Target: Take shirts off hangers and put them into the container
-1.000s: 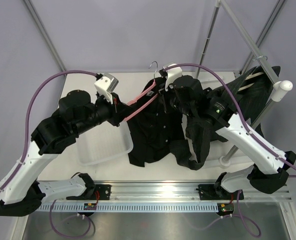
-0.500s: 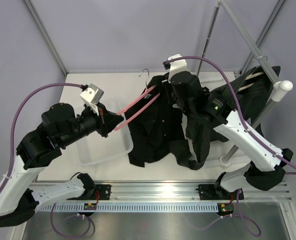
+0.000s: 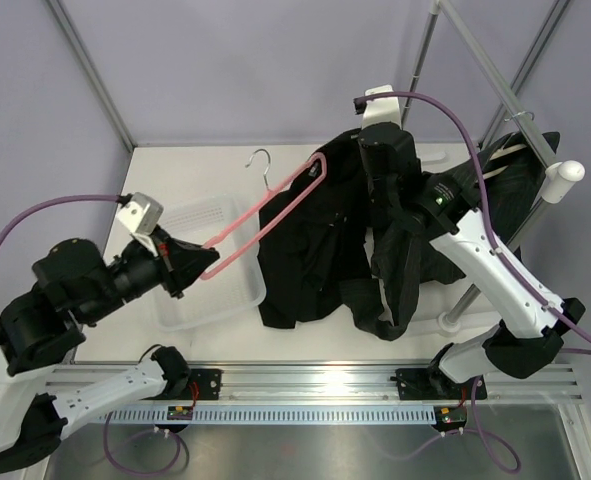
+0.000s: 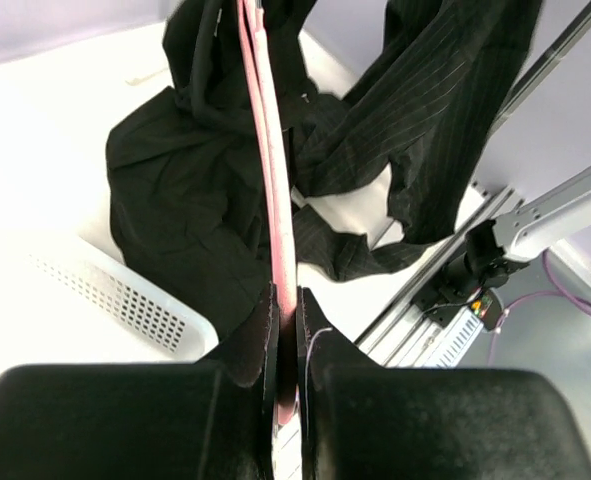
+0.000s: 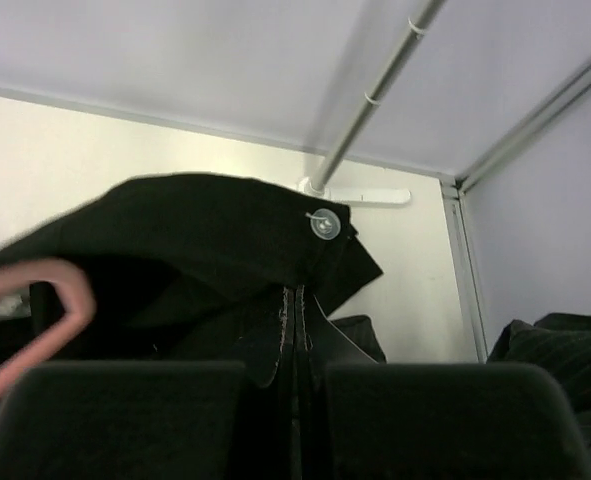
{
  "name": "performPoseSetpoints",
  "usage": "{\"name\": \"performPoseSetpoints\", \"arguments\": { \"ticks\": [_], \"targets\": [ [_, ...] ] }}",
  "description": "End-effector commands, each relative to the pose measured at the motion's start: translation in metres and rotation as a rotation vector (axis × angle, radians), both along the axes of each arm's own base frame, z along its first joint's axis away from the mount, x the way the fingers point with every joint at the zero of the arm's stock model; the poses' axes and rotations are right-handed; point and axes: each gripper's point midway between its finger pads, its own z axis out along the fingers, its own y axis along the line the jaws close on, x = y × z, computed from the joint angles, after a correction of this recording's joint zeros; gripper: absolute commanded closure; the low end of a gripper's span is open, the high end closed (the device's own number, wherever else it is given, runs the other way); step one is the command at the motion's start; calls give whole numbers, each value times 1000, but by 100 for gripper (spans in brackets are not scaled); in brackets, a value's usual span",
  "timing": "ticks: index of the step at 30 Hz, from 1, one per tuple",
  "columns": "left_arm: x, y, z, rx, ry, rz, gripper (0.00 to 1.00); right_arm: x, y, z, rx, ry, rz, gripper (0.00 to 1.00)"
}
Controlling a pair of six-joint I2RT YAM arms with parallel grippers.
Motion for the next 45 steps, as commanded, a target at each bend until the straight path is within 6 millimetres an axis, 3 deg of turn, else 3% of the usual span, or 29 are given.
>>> {"name": "performPoseSetpoints", "arguments": {
  "ticks": [1, 4, 7, 10, 12, 14, 16, 17, 18, 19, 20, 21, 22, 23, 24, 25, 29, 35, 39, 45],
  "targets": [
    [-8, 20, 37, -115, -109, 39, 100, -2, -8, -3, 35, -13, -11, 100],
    [-11, 26, 54, -164, -160, 44, 100, -3, 3, -30, 34, 53, 29, 100],
    [-15, 23, 67, -194, -192, 17, 100, -9, 31, -63, 62, 133, 142, 100],
    [-6, 18, 76, -190, -210, 33, 100, -20, 51, -91, 65, 175, 190, 100],
    [9, 5, 77, -157, -204, 46, 100, -37, 69, -107, 72, 213, 233, 100],
    [33, -18, 72, -96, -198, 45, 100, -63, 85, -122, 66, 256, 272, 75],
    [45, -35, 80, -64, -223, 24, 100, -85, 91, -135, 34, 278, 273, 36],
    [53, -44, 81, -47, -224, 17, 100, -96, 94, -140, 38, 282, 269, 29],
    [70, -66, 72, 0, -200, 3, 100, -118, 106, -154, 11, 304, 316, 26],
    [72, -73, 90, -5, -244, -26, 100, -130, 104, -165, -15, 332, 319, 24],
    [78, -81, 93, 8, -248, -36, 100, -140, 107, -175, 1, 351, 319, 24],
    [92, -105, 82, 48, -218, -69, 100, -158, 105, -191, -45, 382, 335, 24],
    [93, -107, 108, 30, -272, -78, 100, -165, 103, -197, -23, 385, 311, 22],
    [98, -113, 107, 53, -263, -88, 100, -172, 103, -203, -17, 394, 316, 21],
    [112, -134, 96, 84, -236, -113, 100, -184, 97, -212, -24, 410, 330, 15],
    [111, -138, 114, 60, -267, -130, 100, -192, 97, -216, 14, 426, 329, 4],
    [128, -178, 106, 57, -249, -201, 100, -216, 85, -234, 90, 471, 347, 7],
    [148, -234, 74, 14, -184, -302, 100, -238, 86, -231, 132, 438, 359, 8],
    [155, -257, 74, -20, -189, -351, 100, -246, 73, -232, 82, 429, 303, 4],
    [154, -294, 81, -126, -193, -483, 100, -260, 70, -253, 50, 448, 247, 2]
  ]
}}
